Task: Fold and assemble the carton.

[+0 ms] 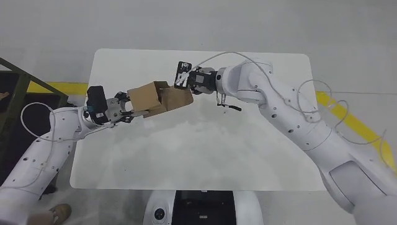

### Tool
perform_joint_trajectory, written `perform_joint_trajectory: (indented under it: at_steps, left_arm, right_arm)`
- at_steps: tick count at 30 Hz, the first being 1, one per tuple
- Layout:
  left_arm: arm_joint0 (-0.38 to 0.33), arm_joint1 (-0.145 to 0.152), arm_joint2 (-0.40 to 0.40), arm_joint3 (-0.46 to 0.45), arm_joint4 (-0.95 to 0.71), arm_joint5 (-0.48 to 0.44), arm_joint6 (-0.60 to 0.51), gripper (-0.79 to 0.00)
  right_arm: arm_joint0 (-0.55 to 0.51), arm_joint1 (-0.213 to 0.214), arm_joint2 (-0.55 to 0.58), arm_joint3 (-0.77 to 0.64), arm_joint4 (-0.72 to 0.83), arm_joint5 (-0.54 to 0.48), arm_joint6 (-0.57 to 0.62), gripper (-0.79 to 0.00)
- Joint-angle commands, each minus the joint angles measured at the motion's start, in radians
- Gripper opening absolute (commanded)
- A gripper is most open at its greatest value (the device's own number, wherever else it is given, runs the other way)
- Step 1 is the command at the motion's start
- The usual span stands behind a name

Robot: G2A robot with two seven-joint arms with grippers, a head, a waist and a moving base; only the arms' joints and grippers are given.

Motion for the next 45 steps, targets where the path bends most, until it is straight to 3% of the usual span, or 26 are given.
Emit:
perform_joint_trajectory:
  at_steps: [1, 15, 27, 34, 41, 45]
  left_arm:
    - [0.005, 0.000, -0.003, -0.007, 0.000, -0.001, -0.002, -0.551]
    - [0.015, -0.004, -0.021, -0.026, -0.004, -0.004, -0.016, -0.554]
    - [0.004, -0.010, -0.024, -0.024, -0.001, -0.009, -0.018, -0.548]
    - [0.004, -0.009, -0.048, -0.002, 0.004, -0.003, -0.015, -0.551]
    - [0.009, -0.008, -0.071, -0.003, 0.007, 0.000, -0.008, -0.551]
    - [0.011, -0.009, -0.075, -0.010, 0.005, 0.000, -0.006, -0.551]
  right_arm:
    - [-0.001, -0.003, -0.001, 0.000, -0.015, 0.007, -0.015, -0.785]
    - [0.030, -0.063, -0.070, 0.039, -0.022, -0.056, -0.169, -0.785]
    - [0.028, -0.085, -0.061, 0.050, -0.014, -0.067, -0.157, -0.785]
    - [-0.032, -0.044, 0.047, 0.020, -0.013, -0.038, -0.022, -0.785]
    - [-0.188, 0.012, 0.168, -0.086, -0.001, 0.026, 0.188, -0.785]
    - [-0.270, 0.029, 0.206, -0.105, 0.068, 0.029, 0.234, -0.785]
